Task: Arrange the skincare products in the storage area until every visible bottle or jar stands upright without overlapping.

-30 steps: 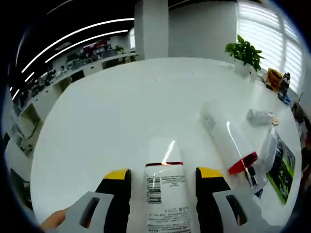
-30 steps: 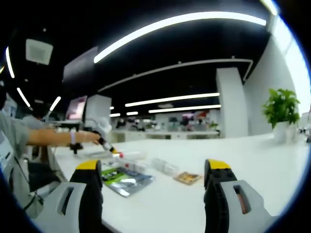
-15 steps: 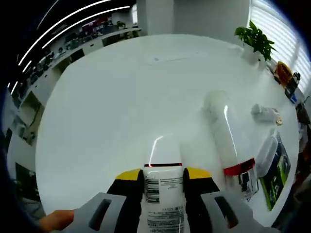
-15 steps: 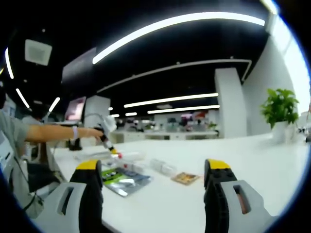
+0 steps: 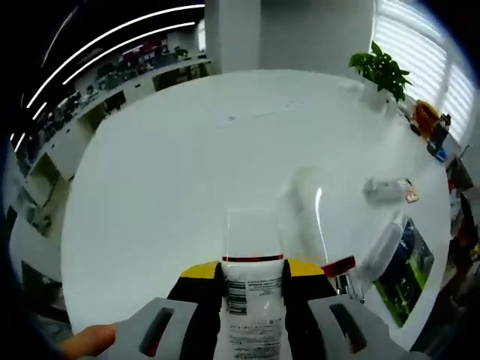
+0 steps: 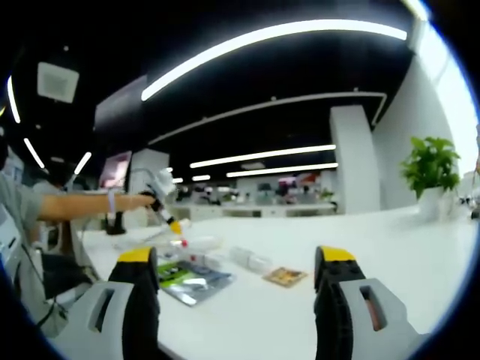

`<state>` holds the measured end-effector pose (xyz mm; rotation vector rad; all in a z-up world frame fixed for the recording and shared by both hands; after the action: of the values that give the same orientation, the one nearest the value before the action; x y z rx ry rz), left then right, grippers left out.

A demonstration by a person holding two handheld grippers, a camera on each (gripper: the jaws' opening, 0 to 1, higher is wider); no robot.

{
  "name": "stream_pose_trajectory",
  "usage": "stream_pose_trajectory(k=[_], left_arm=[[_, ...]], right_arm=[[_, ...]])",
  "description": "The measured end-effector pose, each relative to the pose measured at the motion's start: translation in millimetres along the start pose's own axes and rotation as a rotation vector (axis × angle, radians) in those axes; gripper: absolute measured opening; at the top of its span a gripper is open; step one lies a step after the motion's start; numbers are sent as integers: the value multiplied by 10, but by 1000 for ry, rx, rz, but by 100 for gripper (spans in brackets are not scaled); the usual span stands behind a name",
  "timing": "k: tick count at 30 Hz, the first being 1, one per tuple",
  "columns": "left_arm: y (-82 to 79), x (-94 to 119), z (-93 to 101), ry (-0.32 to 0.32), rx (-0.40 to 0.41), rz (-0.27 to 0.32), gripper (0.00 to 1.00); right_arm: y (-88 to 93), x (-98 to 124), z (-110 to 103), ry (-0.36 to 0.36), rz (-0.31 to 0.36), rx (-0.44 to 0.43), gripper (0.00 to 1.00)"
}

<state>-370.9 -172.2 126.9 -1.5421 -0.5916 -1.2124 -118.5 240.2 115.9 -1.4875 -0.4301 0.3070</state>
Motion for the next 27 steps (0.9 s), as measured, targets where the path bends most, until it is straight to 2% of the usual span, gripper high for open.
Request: stream_pose_trajectory(k=[3,15,20,23,25,27], left_arm=[[18,148,45,-1,-19,78,31],[220,556,92,20,-51,308,31],[241,705,62,58,-56,454,31],[263,770,59,78,-56,531,31],[223,803,13,88,-50,571,31],[183,819,2,102,-91,607,31]], right_arm=[[-5,-3,-15,-7,1,1,84],[-20,-23,-63,-16,2,5,84],[-13,-95,-148,-39,-5,9,83],[-26,-175,-274,-90,-11,16,83],[-46,-236,-395,-143,-5,24,85],[-63,-296,-487,-182,-10,36,87]])
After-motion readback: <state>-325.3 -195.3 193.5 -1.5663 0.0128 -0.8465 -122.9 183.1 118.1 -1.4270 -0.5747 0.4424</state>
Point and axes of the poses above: the point that each gripper's makers call its tool centre point, and the gripper's own axes: x roughly backward along the fingers, z roughly to its right, y roughly out of its underside, the point moved 8 cm from there along x, roughly backward along the fingers, and after that the axes turned 14 degrees about -z, right-handed, at the moved point
